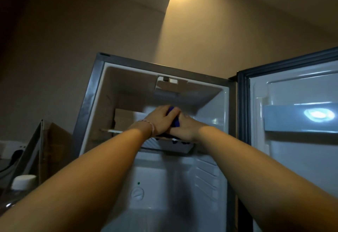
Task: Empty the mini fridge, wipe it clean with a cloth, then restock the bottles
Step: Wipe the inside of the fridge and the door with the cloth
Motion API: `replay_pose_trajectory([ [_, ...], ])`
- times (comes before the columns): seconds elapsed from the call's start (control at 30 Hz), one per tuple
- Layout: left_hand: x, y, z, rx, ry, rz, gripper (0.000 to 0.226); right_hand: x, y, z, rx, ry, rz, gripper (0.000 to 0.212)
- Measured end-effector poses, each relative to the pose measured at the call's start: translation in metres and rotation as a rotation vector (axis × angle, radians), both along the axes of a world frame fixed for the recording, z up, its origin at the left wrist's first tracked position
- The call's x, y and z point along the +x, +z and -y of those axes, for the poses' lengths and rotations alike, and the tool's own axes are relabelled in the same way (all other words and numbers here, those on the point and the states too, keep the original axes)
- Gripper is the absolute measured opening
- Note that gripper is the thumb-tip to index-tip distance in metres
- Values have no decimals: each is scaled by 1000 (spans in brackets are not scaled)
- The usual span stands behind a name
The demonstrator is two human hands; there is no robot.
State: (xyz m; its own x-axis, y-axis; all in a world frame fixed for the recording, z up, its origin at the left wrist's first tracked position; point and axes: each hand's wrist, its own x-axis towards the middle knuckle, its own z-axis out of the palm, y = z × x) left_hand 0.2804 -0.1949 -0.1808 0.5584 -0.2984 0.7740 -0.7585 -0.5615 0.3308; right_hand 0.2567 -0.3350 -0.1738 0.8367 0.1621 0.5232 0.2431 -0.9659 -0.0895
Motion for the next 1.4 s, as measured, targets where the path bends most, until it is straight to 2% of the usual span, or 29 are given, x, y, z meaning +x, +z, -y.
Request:
replay_pose_trajectory([
  [0.07, 2, 1, 15, -32, -18, -96, 50, -5, 7, 8, -97, -176, -60, 119],
  [0.13, 8, 1, 20, -37, 7, -137, 55, -19, 14, 18, -285, -401, -66, 120],
  [0.33, 11, -1, 36, -21, 109, -54, 46, -46, 5, 33, -713, -781, -113, 114],
  [0.43, 11, -6, 45, -108, 187, 6, 50, -65, -2, 44, -903, -911, -116, 88],
  [0.5, 10, -11, 52, -164, 231, 41, 53, -76, -10, 46, -1140, -995, -98, 72],
  [0.53, 9, -13, 55, -183, 250, 65, 52, -89, -14, 42, -1217, -1097, -38, 56],
  [0.57, 8, -15, 58, -201, 261, 94, 51, -103, -15, 44, -1261, -1164, 23, 49],
  [0.6, 6, -16, 61, -218, 264, 112, 50, -109, -12, 48, -1260, -1104, 71, 54],
  [0.67, 2, -16, 65, -250, 249, 143, 48, -147, 1, 42, -1204, -895, 89, 80],
  [0.7, 0, -16, 67, -261, 237, 154, 46, -169, 11, 37, -1178, -844, 180, 84],
  [0.77, -6, -14, 75, -296, 199, 151, 43, -203, 40, 42, -1117, -833, 410, 87],
  [0.8, -10, -13, 81, -319, 175, 141, 42, -217, 54, 47, -1039, -853, 445, 90],
  [0.9, -20, -12, 102, -388, 135, 125, 42, -238, 70, 64, -720, -922, 334, 104],
  [0.97, -24, -13, 112, -486, 113, 80, 41, -242, 73, 73, -645, -924, 330, 104],
  [1.03, -24, -13, 117, -593, 76, 17, 43, -239, 71, 83, -681, -913, 392, 96],
  [1.17, -18, -6, 122, -643, -6, -54, 49, -239, 80, 101, -687, -761, 518, 79],
  [1.33, -5, 11, 128, -644, 31, -98, 45, -225, 84, 106, -687, -697, 547, 99],
  [1.4, 0, 16, 129, -703, 42, -86, 42, -218, 84, 100, -674, -703, 544, 96],
])
